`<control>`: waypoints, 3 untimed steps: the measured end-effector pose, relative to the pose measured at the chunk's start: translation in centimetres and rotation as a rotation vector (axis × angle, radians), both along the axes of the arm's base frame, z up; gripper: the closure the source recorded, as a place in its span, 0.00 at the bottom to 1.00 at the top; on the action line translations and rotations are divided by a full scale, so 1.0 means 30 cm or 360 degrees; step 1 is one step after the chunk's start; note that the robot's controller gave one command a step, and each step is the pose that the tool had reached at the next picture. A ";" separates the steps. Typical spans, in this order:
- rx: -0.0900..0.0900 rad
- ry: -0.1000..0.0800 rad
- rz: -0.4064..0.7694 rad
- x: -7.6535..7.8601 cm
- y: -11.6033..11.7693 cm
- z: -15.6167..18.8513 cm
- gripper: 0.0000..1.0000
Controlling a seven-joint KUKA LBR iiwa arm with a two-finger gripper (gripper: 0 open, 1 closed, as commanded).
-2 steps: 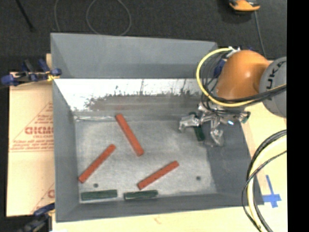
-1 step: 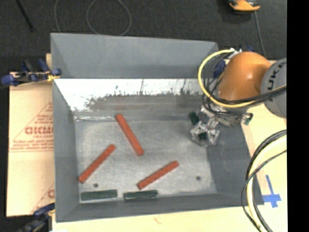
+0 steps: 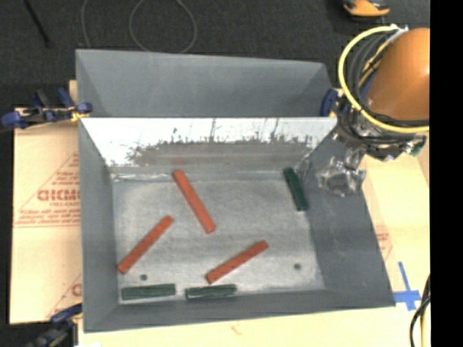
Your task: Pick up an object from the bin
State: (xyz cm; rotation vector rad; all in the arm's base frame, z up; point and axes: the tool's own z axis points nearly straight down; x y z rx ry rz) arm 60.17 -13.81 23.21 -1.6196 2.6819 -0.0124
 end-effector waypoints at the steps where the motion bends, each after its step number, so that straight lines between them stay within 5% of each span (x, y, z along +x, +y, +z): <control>1: 0.0006 0.0021 0.0287 -0.120 0.149 -0.162 1.00; 2: 0.0006 0.0022 0.0588 -0.270 0.249 -0.283 1.00; 3: 0.0002 0.0015 0.0587 -0.265 0.244 -0.278 0.00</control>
Offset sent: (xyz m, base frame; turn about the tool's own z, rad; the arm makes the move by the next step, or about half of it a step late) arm -0.0356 0.0438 -0.0473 -0.1811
